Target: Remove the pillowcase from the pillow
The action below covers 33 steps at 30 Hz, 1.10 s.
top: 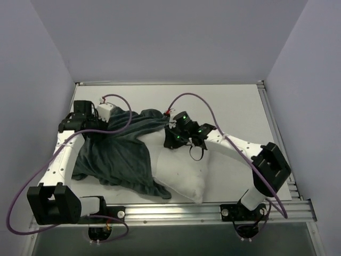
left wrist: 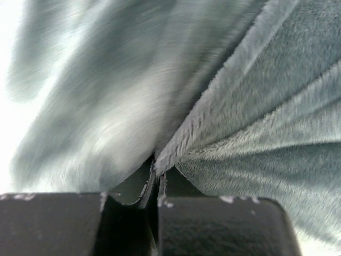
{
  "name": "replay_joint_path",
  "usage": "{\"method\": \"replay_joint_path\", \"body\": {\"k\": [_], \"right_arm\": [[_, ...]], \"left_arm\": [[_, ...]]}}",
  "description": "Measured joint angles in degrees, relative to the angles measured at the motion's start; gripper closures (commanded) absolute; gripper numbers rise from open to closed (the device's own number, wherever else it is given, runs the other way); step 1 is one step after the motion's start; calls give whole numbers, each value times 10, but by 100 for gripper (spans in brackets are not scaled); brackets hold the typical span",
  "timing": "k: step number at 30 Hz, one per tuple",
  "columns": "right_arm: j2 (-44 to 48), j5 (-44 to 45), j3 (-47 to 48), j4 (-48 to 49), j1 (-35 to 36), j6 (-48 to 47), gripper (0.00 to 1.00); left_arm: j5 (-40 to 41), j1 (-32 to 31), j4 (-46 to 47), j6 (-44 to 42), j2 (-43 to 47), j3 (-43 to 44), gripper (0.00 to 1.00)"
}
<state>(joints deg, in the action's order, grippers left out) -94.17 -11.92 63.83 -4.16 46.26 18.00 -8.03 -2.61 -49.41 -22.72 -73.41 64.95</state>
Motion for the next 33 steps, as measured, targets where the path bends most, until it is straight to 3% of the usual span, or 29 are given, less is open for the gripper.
{"method": "replay_joint_path", "body": {"k": [6,11,15,19,21,22,23,25,26,27,28,33], "right_arm": [[104,-75,2,-22,-148,3,100],[161,-143,39,-97,-300,-4,100],[196,-49,77,-139,-487,-28,100],[215,-15,111,-153,-541,-34,100],[216,-18,125,-156,-536,-37,100],[215,-13,130,-157,-523,-40,93],[212,9,137,-162,-491,-45,59],[203,30,151,-170,-404,-61,37],[192,53,160,-170,-328,-70,18],[184,58,165,-167,-280,-77,14],[172,61,167,-161,-213,-85,2],[137,117,161,-156,-13,-122,0]], "left_arm": [[-55,148,6,-8,5,29,98],[-131,200,-7,-23,-2,30,98],[-53,273,7,-67,-12,42,98],[34,326,36,-98,-16,60,98],[44,332,37,-108,-17,68,98],[40,332,34,-110,-16,72,98],[33,330,33,-111,-14,74,98],[17,321,31,-111,-3,74,98],[13,312,29,-110,4,74,98],[9,300,28,-109,12,74,98],[6,287,28,-107,20,75,98],[-1,256,12,-100,30,90,98]]}}
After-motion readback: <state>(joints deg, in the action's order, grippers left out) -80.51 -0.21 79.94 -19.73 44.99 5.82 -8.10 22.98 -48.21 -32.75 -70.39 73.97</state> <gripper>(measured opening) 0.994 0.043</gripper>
